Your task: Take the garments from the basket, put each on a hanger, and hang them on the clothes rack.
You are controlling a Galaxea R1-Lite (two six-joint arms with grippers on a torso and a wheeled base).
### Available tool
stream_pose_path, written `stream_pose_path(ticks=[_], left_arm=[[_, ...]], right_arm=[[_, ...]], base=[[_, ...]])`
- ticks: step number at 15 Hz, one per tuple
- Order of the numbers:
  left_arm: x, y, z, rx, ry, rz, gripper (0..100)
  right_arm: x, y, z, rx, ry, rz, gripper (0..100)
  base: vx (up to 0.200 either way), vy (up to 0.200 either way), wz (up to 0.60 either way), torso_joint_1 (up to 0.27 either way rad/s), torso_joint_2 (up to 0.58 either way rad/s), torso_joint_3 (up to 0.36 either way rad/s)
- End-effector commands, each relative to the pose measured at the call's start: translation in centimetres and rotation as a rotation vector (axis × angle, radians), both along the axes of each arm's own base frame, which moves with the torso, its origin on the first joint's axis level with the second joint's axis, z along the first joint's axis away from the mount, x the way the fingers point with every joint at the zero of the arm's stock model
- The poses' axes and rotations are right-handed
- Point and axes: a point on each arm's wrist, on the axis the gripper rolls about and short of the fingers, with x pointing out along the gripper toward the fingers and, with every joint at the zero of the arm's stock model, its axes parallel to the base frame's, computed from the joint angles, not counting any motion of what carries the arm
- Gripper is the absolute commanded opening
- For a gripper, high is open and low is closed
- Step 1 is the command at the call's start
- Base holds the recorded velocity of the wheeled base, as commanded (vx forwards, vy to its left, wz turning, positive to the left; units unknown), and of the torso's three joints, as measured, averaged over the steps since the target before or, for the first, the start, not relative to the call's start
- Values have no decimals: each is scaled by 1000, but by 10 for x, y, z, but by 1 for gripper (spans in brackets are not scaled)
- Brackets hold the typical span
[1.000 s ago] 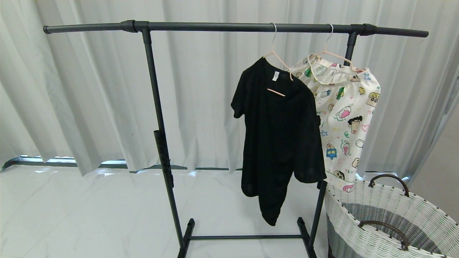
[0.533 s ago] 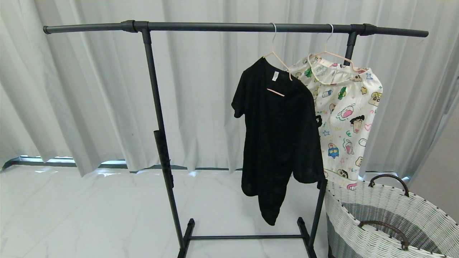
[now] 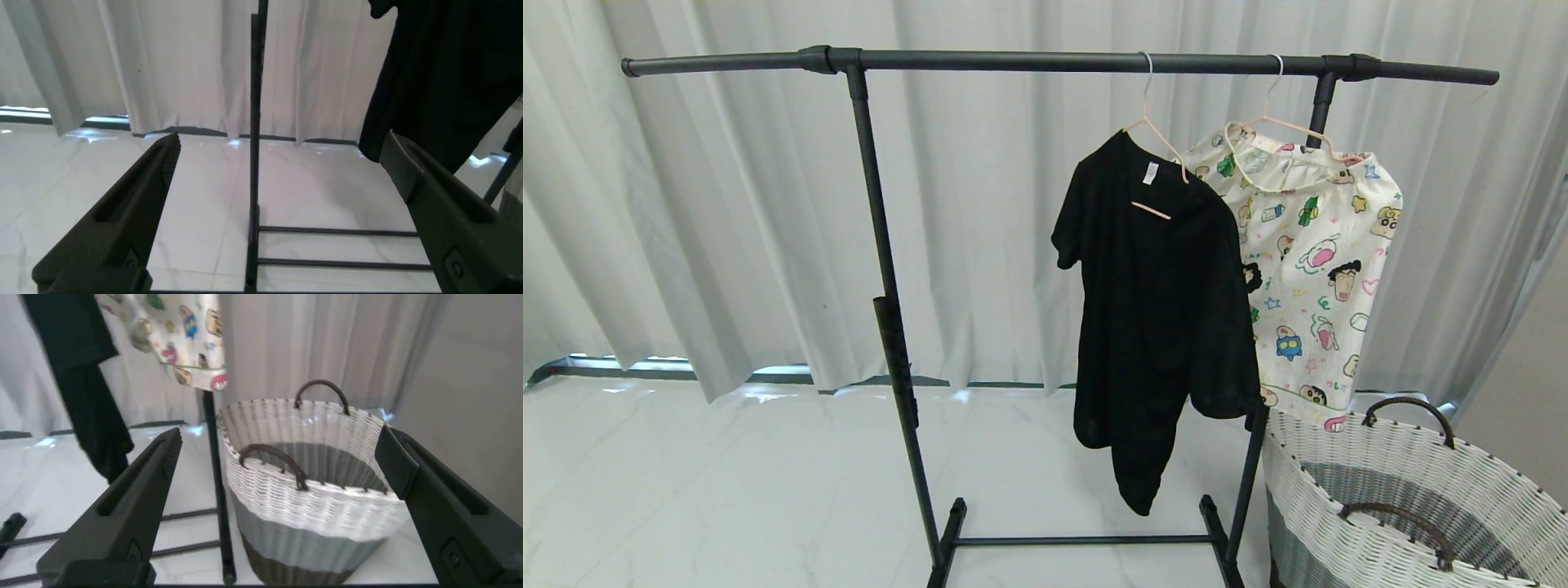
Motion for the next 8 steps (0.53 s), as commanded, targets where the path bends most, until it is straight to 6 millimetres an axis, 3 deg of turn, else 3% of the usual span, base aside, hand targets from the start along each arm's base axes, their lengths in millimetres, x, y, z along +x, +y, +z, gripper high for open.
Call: stream_pose_path(ticks=[1, 8], left_arm=[[1, 0, 0, 24, 10, -10, 100], [0, 0, 0, -35, 4, 5, 100]], right_arm=[[1, 0, 0, -2, 7, 8, 100], [0, 0, 0, 50, -6, 6, 100]], base=[[0, 0, 0, 0, 0, 0], [0, 0, 0, 0, 0, 0]])
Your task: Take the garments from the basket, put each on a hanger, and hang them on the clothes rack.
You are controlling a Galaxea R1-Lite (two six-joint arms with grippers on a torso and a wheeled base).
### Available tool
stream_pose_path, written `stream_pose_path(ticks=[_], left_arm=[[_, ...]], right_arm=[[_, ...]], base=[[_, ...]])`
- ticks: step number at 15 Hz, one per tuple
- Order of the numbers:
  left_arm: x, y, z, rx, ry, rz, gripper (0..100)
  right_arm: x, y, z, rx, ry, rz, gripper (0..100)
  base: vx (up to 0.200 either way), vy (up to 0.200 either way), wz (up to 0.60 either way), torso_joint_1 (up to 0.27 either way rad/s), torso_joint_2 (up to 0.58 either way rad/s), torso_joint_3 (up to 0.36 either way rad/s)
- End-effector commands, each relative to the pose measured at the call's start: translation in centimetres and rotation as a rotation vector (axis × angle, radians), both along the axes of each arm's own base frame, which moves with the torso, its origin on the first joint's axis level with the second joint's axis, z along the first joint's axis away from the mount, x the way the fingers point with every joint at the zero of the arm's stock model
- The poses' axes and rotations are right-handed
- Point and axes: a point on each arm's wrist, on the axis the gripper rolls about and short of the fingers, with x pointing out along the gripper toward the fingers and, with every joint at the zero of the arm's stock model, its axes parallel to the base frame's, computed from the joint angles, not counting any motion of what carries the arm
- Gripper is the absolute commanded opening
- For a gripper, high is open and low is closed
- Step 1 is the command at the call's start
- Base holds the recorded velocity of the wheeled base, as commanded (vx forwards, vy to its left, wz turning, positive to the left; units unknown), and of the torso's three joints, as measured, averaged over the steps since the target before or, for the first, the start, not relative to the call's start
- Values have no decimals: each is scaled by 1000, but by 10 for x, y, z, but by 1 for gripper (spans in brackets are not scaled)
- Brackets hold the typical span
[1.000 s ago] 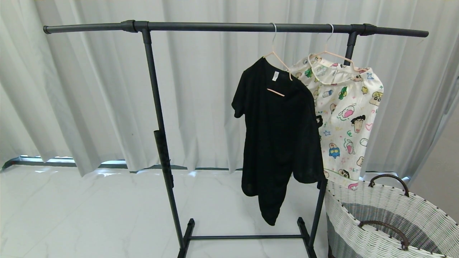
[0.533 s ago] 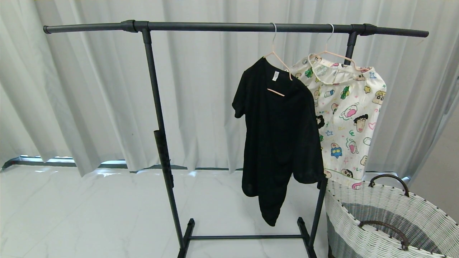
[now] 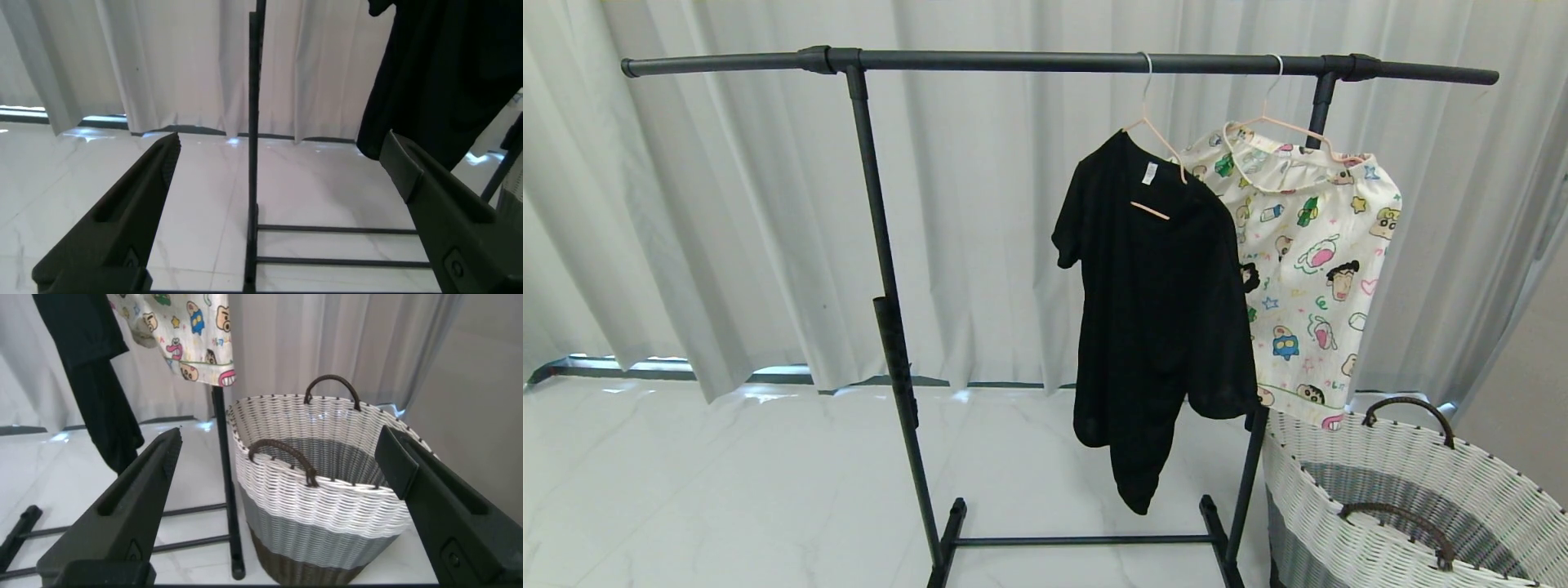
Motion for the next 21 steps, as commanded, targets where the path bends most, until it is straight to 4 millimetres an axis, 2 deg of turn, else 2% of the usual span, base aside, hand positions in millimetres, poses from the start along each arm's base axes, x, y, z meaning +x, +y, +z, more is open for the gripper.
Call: stream_pose_path(ticks=[1, 21], left_arm=[[0, 0, 0, 0, -1, 0, 100], [0, 0, 0, -2, -2, 0, 100]], right_arm=[[0, 0, 0, 0, -1, 0, 100], [0, 0, 0, 16, -5, 0, 100]], base=[[0, 0, 0, 0, 0, 0], [0, 0, 0, 0, 0, 0]])
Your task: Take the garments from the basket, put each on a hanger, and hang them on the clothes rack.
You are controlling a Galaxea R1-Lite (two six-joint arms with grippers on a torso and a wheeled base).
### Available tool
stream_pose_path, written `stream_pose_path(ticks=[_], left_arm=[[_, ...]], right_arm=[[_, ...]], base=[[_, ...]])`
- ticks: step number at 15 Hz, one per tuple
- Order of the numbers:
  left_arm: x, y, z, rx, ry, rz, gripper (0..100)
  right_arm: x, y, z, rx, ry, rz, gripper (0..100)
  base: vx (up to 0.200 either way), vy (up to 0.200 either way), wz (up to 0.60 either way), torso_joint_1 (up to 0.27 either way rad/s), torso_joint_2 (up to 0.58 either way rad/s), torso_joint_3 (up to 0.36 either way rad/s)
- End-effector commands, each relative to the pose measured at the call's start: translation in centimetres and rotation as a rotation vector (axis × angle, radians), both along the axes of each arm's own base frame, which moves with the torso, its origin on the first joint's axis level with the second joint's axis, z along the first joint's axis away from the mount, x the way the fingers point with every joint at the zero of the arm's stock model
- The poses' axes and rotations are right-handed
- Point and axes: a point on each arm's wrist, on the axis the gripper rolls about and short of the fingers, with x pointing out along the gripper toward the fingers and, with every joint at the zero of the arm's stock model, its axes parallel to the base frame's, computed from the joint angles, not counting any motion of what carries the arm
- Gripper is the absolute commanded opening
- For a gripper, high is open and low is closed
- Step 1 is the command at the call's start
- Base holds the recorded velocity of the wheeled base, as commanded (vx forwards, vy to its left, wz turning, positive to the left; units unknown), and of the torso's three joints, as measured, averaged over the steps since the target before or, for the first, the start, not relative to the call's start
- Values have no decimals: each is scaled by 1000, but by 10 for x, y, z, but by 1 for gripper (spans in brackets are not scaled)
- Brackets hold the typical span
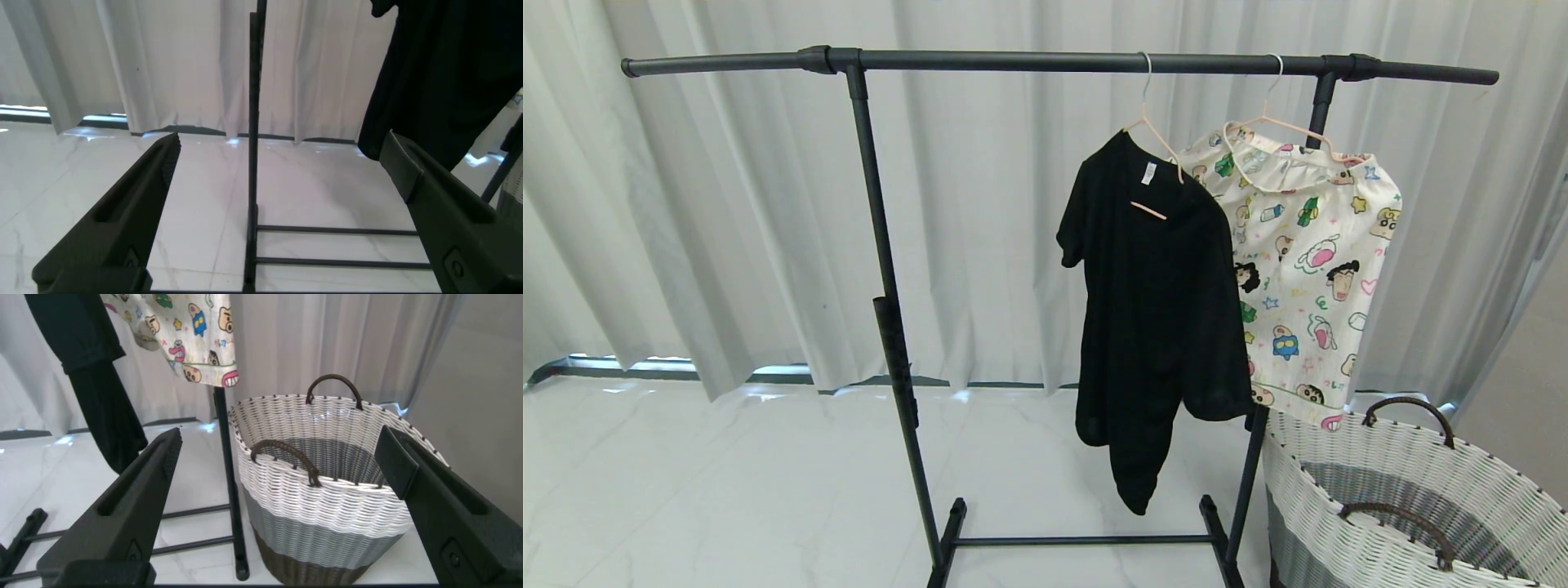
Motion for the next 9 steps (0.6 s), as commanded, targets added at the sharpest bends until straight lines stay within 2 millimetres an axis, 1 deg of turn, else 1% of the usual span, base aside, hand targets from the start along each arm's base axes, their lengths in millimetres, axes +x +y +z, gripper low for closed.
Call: stream_pose_path(ticks=[1, 9], left_arm=[[0, 0, 0, 1, 0, -1, 100], [0, 0, 0, -1, 0, -1, 100]], right_arm=[[0, 0, 0, -1, 0, 0, 100], [0, 0, 0, -1, 0, 0, 100]], base=[[0, 0, 0, 0, 0, 0], [0, 0, 0, 0, 0, 0]])
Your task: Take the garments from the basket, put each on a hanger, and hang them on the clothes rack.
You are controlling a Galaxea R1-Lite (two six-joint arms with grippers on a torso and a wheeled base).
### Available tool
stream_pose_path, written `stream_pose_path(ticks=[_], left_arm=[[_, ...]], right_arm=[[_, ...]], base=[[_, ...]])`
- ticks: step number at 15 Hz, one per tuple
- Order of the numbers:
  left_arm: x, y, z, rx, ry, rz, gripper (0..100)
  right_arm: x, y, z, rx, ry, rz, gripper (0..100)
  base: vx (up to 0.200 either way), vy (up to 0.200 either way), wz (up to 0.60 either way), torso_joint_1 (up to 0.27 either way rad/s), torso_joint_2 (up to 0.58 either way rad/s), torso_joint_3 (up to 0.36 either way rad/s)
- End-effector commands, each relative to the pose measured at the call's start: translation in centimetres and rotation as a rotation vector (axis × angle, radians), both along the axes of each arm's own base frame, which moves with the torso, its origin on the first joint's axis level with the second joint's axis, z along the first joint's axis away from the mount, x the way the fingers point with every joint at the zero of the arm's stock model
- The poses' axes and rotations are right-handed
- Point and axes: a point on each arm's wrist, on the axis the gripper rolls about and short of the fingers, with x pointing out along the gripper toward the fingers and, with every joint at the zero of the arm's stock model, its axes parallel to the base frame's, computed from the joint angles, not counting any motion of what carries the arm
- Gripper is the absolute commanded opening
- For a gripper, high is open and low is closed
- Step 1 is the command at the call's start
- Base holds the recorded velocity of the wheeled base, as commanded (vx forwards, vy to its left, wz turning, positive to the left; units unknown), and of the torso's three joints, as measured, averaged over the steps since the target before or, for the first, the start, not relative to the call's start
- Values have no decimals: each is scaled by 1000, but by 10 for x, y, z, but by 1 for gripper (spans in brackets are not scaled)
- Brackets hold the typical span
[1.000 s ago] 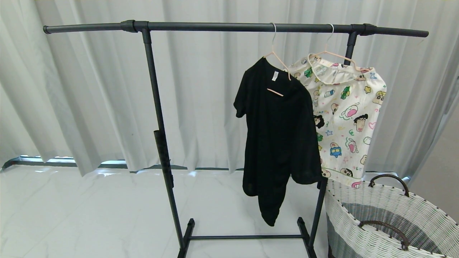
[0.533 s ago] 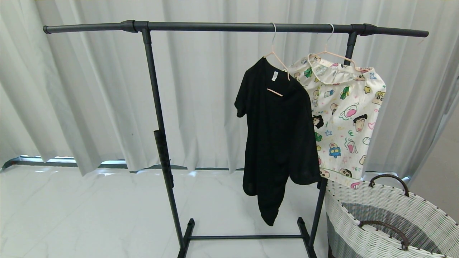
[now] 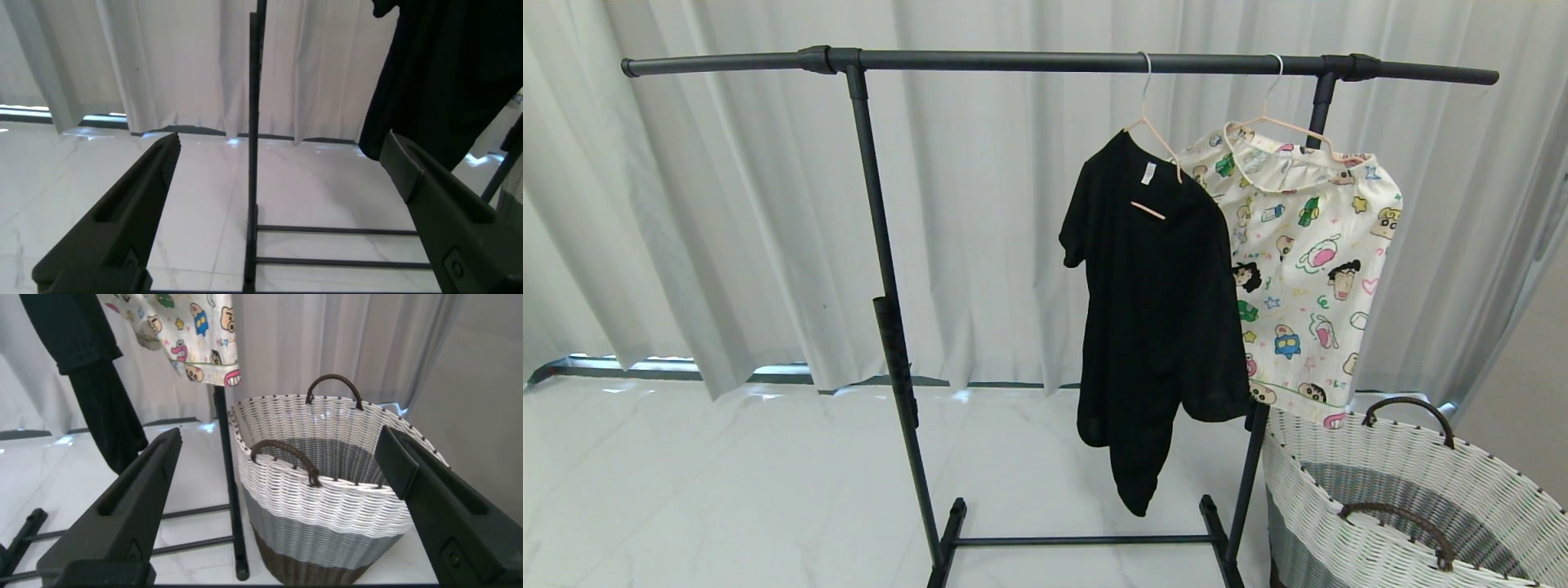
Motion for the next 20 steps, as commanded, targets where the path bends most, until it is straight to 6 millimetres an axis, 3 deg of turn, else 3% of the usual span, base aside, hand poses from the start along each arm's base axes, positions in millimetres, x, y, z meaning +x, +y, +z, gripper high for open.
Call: stream_pose_path(ticks=[1, 20], left_arm=[[0, 0, 0, 1, 0, 1, 100], [0, 0, 0, -1, 0, -1, 100]], right_arm=[[0, 0, 0, 0, 0, 0, 100], [0, 0, 0, 0, 1, 0, 100]], base=[[0, 0, 0, 0, 0, 0], [0, 0, 0, 0, 0, 0]])
